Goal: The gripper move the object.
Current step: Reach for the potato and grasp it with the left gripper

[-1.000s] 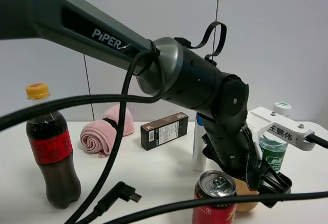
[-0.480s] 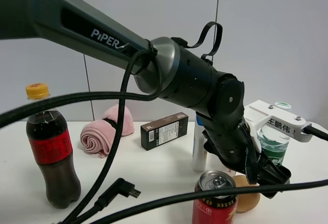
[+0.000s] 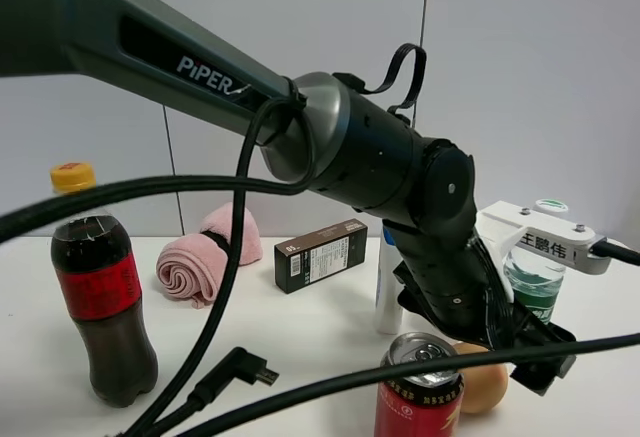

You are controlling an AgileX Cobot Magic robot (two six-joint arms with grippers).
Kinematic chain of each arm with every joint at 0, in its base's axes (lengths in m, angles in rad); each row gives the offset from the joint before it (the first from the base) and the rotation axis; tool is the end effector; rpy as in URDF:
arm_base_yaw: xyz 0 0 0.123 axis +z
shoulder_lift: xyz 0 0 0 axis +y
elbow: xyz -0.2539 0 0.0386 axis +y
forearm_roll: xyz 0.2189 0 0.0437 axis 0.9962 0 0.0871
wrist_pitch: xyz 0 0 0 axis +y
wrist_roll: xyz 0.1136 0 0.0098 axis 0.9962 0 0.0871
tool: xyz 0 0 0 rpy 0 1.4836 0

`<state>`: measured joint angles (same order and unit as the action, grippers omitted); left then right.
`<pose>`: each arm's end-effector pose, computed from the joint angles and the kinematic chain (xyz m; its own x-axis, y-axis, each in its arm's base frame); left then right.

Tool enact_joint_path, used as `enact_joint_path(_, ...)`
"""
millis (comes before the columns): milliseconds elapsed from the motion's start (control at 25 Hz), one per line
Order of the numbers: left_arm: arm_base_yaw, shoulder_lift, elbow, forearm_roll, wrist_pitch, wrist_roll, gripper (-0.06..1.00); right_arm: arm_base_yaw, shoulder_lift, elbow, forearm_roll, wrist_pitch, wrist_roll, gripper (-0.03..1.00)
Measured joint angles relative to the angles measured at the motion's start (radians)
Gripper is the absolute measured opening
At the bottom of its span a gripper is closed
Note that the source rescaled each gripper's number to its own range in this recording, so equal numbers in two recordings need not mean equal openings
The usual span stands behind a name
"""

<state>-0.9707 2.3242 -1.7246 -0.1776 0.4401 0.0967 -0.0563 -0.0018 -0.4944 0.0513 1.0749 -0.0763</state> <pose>0.2603 -0.3957 0.1020 -0.5117 0.6344 -0.5795 0.8166 0.5687 -0.0985 0.0184 0.0041 0.2500 -0.4709 -0.0253 -0.8818 -0.0079 0.9997 -0.0245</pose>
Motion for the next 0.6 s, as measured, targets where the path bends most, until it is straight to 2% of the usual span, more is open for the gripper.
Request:
enact_joint_path(240,0.014,0.000,0.000,-0.074,0.022,0.006,1.00,0.000,0.000,0.000,0.000,0.000,0.000,1.00)
enact_joint_path(600,0.017,0.000,0.000,-0.084,0.038,0.022,1.00,0.000,0.000,0.000,0.000,0.000,0.000,1.00)
